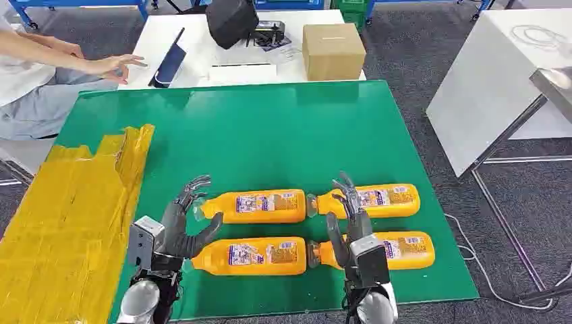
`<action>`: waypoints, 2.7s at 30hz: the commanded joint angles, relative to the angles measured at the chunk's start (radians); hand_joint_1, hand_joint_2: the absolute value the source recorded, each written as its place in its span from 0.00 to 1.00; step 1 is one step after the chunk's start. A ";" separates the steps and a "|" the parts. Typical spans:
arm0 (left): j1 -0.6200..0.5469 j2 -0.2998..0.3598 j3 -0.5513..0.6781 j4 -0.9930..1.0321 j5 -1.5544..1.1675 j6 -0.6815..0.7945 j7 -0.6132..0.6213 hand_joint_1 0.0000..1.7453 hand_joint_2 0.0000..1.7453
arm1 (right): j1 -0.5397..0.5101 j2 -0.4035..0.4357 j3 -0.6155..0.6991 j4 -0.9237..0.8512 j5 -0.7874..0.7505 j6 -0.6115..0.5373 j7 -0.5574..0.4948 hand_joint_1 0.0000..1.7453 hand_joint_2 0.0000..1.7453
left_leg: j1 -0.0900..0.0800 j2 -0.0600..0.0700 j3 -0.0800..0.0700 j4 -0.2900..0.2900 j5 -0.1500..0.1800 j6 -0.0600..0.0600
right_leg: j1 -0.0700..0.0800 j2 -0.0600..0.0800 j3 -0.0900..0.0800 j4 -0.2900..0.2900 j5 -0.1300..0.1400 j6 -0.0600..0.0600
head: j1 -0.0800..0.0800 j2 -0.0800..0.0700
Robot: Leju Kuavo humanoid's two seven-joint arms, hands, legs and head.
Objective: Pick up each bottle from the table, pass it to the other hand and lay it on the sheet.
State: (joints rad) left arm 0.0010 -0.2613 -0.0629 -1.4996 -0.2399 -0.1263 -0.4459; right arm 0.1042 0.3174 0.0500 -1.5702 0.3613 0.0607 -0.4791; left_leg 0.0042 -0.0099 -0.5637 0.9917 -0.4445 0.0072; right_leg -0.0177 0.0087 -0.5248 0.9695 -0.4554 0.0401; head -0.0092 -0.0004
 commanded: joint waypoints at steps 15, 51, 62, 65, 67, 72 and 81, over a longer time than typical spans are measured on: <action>-0.031 0.172 -0.205 -0.153 -0.009 0.327 -0.026 1.00 1.00 | -0.083 -0.202 0.283 -0.155 -0.182 -0.289 0.062 1.00 1.00 | 0.001 0.001 0.001 0.000 -0.001 0.000 | 0.002 0.000 0.001 -0.001 0.000 -0.002 | 0.000 0.000; -0.026 0.126 -0.123 -0.187 0.022 0.264 0.042 0.00 1.00 | -0.367 -0.327 0.429 0.136 0.627 -0.268 0.482 0.00 1.00 | 0.001 0.003 0.001 0.000 0.000 0.000 | 0.001 0.002 0.001 -0.001 0.001 -0.001 | 0.000 0.000; -0.027 0.124 -0.122 -0.186 0.022 0.263 0.042 0.00 1.00 | -0.373 -0.324 0.429 0.150 0.627 -0.267 0.482 0.00 1.00 | 0.001 0.002 0.000 0.000 -0.001 0.000 | 0.002 0.000 0.001 -0.001 0.000 -0.002 | 0.000 0.000; -0.027 0.124 -0.122 -0.186 0.022 0.263 0.042 0.00 1.00 | -0.373 -0.324 0.429 0.150 0.627 -0.267 0.482 0.00 1.00 | 0.001 0.002 0.000 0.000 0.000 0.000 | 0.002 0.000 0.001 -0.001 0.000 -0.002 | 0.000 0.000; -0.029 0.124 -0.123 -0.182 0.022 0.255 0.044 0.00 1.00 | -0.381 -0.331 0.438 0.162 0.643 -0.252 0.495 0.00 1.00 | 0.001 0.001 0.000 0.000 0.000 0.000 | 0.001 0.000 0.000 -0.001 0.000 -0.001 | 0.000 0.000; -0.034 0.121 -0.126 -0.177 0.021 0.249 0.045 0.00 1.00 | -0.402 -0.335 0.448 0.198 0.660 -0.235 0.509 0.00 1.00 | 0.001 0.001 0.000 0.000 0.000 0.000 | 0.001 0.000 0.001 -0.001 0.000 -0.001 | 0.000 0.000; -0.056 0.111 -0.122 -0.162 0.038 0.229 0.041 0.00 1.00 | -0.530 -0.337 0.521 0.427 0.707 -0.144 0.515 0.00 1.00 | 0.002 0.003 0.001 0.000 0.000 0.000 | 0.002 0.001 0.001 -0.001 0.001 -0.002 | 0.000 0.000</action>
State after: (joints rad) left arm -0.0128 -0.1438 -0.2026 -1.7033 -0.2197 0.1175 -0.4067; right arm -0.2884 -0.0004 0.4853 -1.3912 1.0754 -0.1434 0.0443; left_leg 0.0042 -0.0104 -0.5657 0.9918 -0.4442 0.0073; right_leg -0.0176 0.0083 -0.5262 0.9698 -0.4553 0.0402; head -0.0092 -0.0004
